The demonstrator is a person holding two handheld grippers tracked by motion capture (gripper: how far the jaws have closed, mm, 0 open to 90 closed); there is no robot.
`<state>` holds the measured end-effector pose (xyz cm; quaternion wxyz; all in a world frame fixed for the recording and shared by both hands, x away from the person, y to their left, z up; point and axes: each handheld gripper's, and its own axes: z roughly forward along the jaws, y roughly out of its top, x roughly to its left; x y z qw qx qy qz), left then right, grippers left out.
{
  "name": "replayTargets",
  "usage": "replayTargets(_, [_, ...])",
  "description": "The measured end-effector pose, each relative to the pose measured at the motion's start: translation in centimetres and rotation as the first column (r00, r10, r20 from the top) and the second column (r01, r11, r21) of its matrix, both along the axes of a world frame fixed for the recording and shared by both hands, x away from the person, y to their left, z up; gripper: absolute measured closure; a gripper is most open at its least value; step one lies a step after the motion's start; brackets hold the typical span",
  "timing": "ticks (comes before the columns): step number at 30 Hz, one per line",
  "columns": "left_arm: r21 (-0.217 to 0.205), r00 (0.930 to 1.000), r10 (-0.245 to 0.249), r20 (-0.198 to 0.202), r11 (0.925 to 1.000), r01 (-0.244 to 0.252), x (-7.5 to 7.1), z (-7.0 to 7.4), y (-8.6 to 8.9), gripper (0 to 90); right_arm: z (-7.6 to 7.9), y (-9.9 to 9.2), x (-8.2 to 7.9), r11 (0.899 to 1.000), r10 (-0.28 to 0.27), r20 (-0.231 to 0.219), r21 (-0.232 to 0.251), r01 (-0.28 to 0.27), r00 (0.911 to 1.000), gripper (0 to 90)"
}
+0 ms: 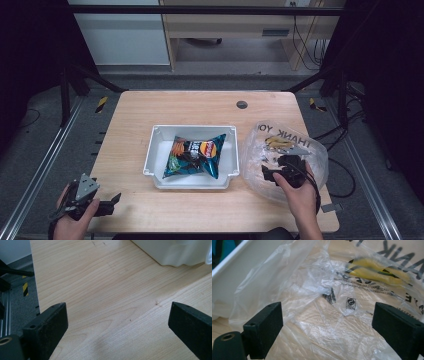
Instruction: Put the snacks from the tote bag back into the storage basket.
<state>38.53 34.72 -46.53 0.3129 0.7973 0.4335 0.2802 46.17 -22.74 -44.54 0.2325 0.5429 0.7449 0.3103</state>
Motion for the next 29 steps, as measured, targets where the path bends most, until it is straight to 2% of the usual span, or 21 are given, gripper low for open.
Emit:
replayTargets(5, [-0.002, 1.0000, 0.001, -0.002, 1.0000, -0.001, -0.1, -0.1, 0.0, 2.2, -0.9, 0.3, 0.9, 1.000, 0.006, -0.022, -0.013, -0.006, 0.9997, 8.9])
replayTargets(12, [-0.013, 0.9999, 0.014, -0.003, 0.9998, -0.014, 0.0, -0.2, 0.3, 2.2, -2.0, 0.4, 1.7, 0.999, -0.015, -0.052, -0.032, 0.014, 0.9985, 7.3])
replayTargets(17, [-0.018, 0.9997, 0.024, -0.004, 0.9996, -0.024, 0.0, -0.2, 0.6, 2.2, -2.6, 0.5, 2.4, 0.998, -0.050, -0.046, -0.050, 0.047, 0.9977, 7.3])
replayTargets(20, [-0.019, 0.9994, 0.034, -0.004, 0.9992, -0.034, 0.1, -0.2, 0.8, 2.2, -3.0, 0.7, 2.8, 0.996, -0.050, -0.042, -0.075, 0.046, 0.9979, 7.4])
replayTargets(25, [-0.024, 0.9989, 0.046, -0.005, 0.9987, -0.046, 0.2, -0.2, 1.1, 2.2, -3.2, 0.9, 2.6, 0.995, -0.037, -0.033, -0.091, 0.034, 0.9988, 7.3])
replayTargets(29, [-0.028, 0.9989, 0.047, -0.003, 0.9985, -0.047, 0.1, -0.1, 1.3, 2.2, -3.2, 0.4, 2.4, 0.996, -0.042, -0.019, -0.085, 0.040, 0.9989, 6.4])
